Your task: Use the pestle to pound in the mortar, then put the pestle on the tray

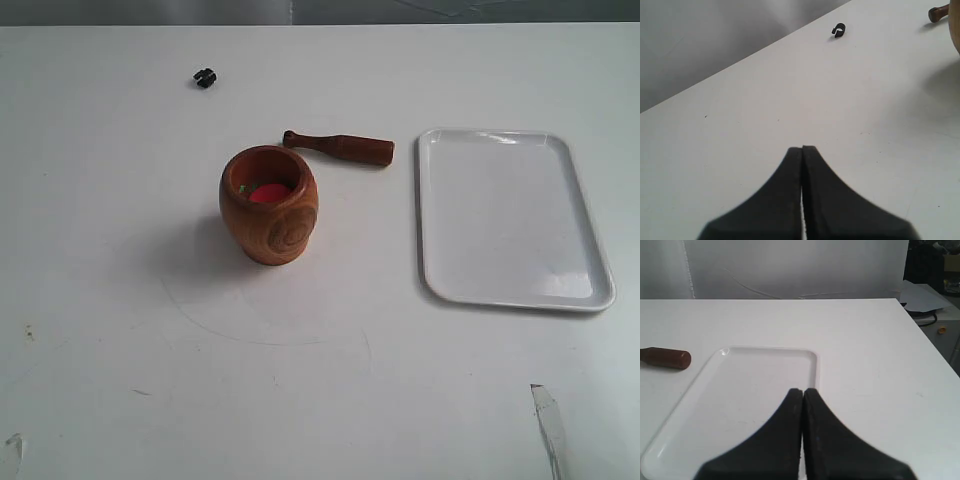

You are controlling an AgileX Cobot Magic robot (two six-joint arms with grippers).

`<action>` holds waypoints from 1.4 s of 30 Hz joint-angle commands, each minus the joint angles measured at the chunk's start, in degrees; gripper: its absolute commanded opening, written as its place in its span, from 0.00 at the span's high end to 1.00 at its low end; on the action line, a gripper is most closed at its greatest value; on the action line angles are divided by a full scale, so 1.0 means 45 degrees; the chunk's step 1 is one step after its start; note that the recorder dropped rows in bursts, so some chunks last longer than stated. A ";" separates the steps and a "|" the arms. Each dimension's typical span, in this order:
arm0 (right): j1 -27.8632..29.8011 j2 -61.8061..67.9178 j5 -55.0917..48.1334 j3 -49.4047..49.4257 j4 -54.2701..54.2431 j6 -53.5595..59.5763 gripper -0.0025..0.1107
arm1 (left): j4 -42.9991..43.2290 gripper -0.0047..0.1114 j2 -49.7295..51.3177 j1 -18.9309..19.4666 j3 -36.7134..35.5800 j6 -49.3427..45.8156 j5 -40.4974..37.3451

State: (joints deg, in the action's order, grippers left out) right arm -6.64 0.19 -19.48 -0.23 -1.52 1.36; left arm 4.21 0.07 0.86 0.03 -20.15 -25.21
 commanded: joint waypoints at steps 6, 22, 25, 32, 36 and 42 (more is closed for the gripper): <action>-0.0035 -0.0043 0.0142 0.0050 0.0120 0.0023 0.98 | -0.0094 0.96 -0.0016 -0.0099 -0.0007 0.0104 0.0038; -0.0035 -0.0043 0.1509 0.0050 -0.0048 -0.0034 0.98 | -0.0094 0.96 -0.0016 -0.0099 -0.0007 0.0104 0.0038; -0.0035 -0.0043 0.2708 0.0050 -0.1195 -0.0060 0.98 | -0.0094 0.96 -0.0016 -0.0099 -0.0007 0.0104 0.0038; -0.0035 -0.0043 0.6441 0.0050 -0.4171 -0.0092 0.98 | -0.0094 0.96 -0.0016 -0.0099 -0.0007 0.0104 0.0038; -0.0035 -0.0043 0.7652 0.0050 -0.4320 -0.0092 0.98 | -0.0094 0.96 -0.0016 -0.0099 -0.0007 0.0104 0.0038; -0.0035 -0.0043 0.9104 0.0050 -0.4320 -0.0092 0.98 | -0.0094 0.96 -0.0016 -0.0099 -0.0007 0.0104 0.0038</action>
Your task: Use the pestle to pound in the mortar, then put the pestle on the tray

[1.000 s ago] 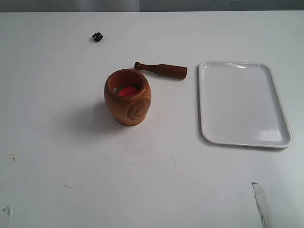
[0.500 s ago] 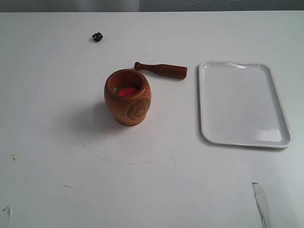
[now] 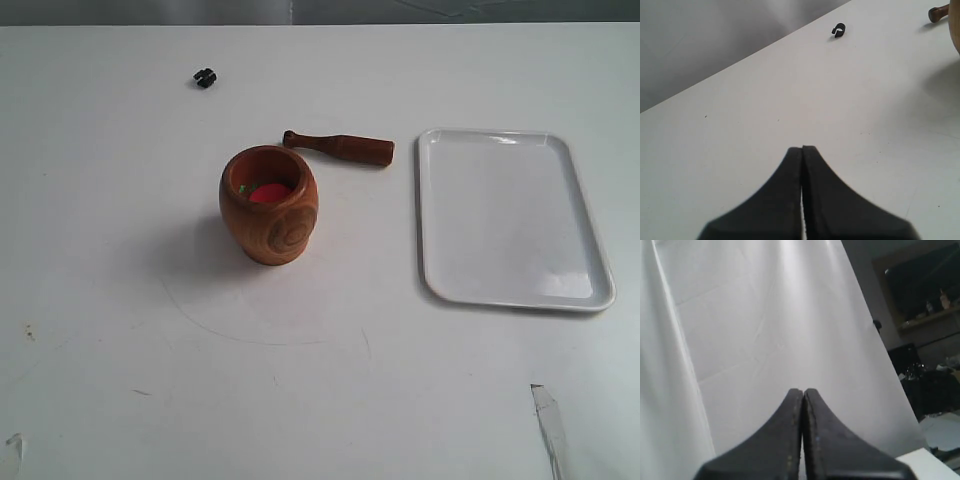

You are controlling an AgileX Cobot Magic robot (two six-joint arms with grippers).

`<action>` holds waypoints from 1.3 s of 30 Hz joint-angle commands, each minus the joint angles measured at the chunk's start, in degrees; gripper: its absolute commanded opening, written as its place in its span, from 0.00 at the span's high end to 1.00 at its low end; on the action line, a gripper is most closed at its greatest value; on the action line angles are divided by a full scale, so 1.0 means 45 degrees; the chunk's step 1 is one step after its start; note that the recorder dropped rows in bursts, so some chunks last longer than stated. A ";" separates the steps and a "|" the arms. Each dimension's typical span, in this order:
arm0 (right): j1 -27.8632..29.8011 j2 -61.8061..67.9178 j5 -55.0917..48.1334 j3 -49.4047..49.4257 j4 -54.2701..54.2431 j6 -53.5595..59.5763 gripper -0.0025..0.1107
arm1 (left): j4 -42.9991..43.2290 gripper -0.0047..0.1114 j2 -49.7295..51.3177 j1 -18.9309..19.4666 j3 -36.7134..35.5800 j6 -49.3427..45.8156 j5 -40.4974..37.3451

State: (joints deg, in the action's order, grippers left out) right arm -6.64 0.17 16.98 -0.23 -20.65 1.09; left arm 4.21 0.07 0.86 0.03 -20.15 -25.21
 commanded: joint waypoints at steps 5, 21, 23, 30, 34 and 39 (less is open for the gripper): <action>-0.0035 -0.0038 0.1657 0.0050 -0.0032 -0.2205 0.98 | -0.0094 0.96 -0.0016 -0.0099 -0.0007 0.0104 0.0038; -0.0035 0.1024 0.7532 -0.0829 0.4926 -0.3928 0.98 | -0.0094 0.96 -0.0016 -0.0099 -0.0007 0.0104 0.0038; -0.0035 0.2062 0.6339 -0.1744 0.5114 -0.3929 0.98 | -0.0094 0.96 -0.0016 -0.0099 -0.0007 0.0104 0.0038; -0.0062 0.6457 0.0581 -0.5693 0.7039 -0.4692 0.98 | -0.0094 0.96 -0.0016 -0.0099 -0.0007 0.0104 0.0038; -0.0062 0.9199 -0.2318 -0.7741 1.0650 -0.8292 0.98 | -0.0094 0.96 -0.0016 -0.0099 -0.0007 0.0104 0.0038; -0.0062 1.2082 -0.2517 -0.8526 1.2467 -0.9014 0.98 | -0.0094 0.96 -0.0016 -0.0099 -0.0007 0.0104 0.0038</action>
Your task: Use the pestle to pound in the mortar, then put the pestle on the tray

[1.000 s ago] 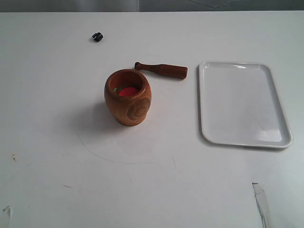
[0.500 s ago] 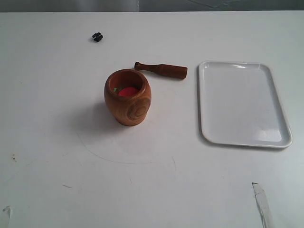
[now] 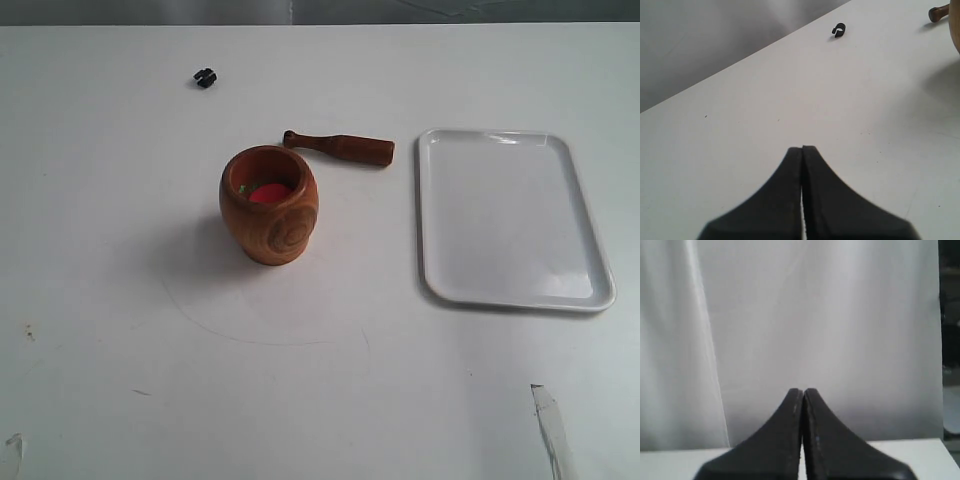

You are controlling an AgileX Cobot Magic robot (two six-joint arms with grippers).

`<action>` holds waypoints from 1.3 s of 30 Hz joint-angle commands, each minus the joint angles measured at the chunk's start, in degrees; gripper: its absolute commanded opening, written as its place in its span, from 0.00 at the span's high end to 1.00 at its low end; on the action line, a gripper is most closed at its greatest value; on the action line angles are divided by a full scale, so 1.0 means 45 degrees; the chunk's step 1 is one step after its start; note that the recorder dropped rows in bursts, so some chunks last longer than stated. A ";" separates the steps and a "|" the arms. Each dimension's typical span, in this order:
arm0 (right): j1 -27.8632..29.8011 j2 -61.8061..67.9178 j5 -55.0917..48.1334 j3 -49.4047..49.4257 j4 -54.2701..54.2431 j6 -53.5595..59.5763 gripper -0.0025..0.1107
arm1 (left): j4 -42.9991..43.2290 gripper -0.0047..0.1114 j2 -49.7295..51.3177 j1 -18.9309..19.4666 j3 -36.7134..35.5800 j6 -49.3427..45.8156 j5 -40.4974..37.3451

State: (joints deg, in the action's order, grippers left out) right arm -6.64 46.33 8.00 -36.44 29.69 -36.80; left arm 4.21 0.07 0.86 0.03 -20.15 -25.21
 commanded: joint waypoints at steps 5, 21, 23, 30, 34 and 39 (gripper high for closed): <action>-0.0135 0.4220 -0.1165 -0.1131 0.1337 -0.0593 0.98 | -0.0094 0.96 -0.0016 -0.0099 -0.0007 0.0104 0.0038; -0.3598 0.9784 -1.3959 -0.8416 -0.8617 1.2679 0.98 | -0.0094 0.96 -0.0016 -0.0099 -0.0007 0.0104 0.0038; -0.3835 1.0443 -1.5580 -0.9436 -1.0005 1.4739 0.98 | -0.0094 0.96 -0.0016 -0.0099 -0.0007 0.0104 0.0038; -0.4995 1.1987 -1.7326 -1.1300 -0.9761 1.8868 0.98 | -0.0094 0.96 -0.0016 -0.0099 -0.0007 0.0104 0.0038; -0.5903 1.3065 -1.7326 -1.2252 -0.7778 1.8350 0.98 | -0.0094 0.96 -0.0016 -0.0099 -0.0007 0.0104 0.0038; -0.6796 1.4728 -1.7326 -1.4106 -0.6462 1.8262 0.98 | -0.0094 0.96 -0.0016 -0.0099 -0.0007 0.0104 0.0038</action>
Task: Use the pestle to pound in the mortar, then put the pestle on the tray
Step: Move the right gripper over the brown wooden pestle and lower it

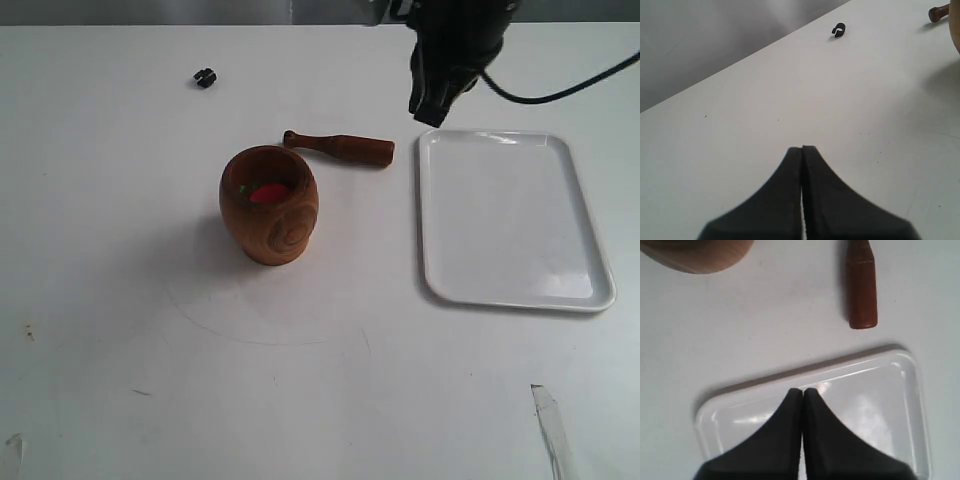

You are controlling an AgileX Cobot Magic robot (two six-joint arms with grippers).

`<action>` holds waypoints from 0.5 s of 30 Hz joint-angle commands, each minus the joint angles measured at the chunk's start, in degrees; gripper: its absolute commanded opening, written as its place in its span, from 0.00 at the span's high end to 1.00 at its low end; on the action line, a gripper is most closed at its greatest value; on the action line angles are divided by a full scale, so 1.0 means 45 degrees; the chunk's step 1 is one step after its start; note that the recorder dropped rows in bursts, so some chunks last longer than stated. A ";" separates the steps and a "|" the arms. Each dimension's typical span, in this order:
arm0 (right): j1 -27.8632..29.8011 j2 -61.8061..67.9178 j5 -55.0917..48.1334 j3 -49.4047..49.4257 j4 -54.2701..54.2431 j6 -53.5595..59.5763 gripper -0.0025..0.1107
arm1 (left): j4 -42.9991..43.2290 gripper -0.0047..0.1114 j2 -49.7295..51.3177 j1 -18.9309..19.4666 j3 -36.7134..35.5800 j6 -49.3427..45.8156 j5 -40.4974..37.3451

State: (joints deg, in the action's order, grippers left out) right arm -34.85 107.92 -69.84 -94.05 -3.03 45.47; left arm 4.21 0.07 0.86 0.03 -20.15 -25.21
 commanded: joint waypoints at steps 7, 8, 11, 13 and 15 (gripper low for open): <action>-0.0645 0.4974 -0.0026 -0.6560 0.0796 0.1276 0.98 | -0.0094 0.96 -0.0016 -0.0099 -0.0007 0.0104 0.0038; -0.0645 0.5333 -0.0026 -0.6916 0.0796 0.1316 0.98 | -0.0094 0.96 -0.0016 -0.0099 -0.0007 0.0104 0.0038; -0.0645 0.6643 -0.0026 -0.7873 0.0796 0.1812 0.97 | -0.0094 0.96 -0.0016 -0.0099 -0.0007 0.0104 0.0038; -0.0645 0.6961 -0.0026 -0.7923 0.0796 0.2038 0.90 | -0.0094 0.96 -0.0016 -0.0099 -0.0007 0.0104 0.0038; -0.0666 0.7114 -0.0026 -0.7923 0.0796 0.2171 0.73 | -0.0094 0.96 -0.0016 -0.0099 -0.0007 0.0104 0.0038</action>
State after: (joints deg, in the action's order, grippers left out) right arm -37.69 139.76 -69.84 -129.06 0.00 54.10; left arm 4.21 0.07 0.86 0.03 -20.15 -25.21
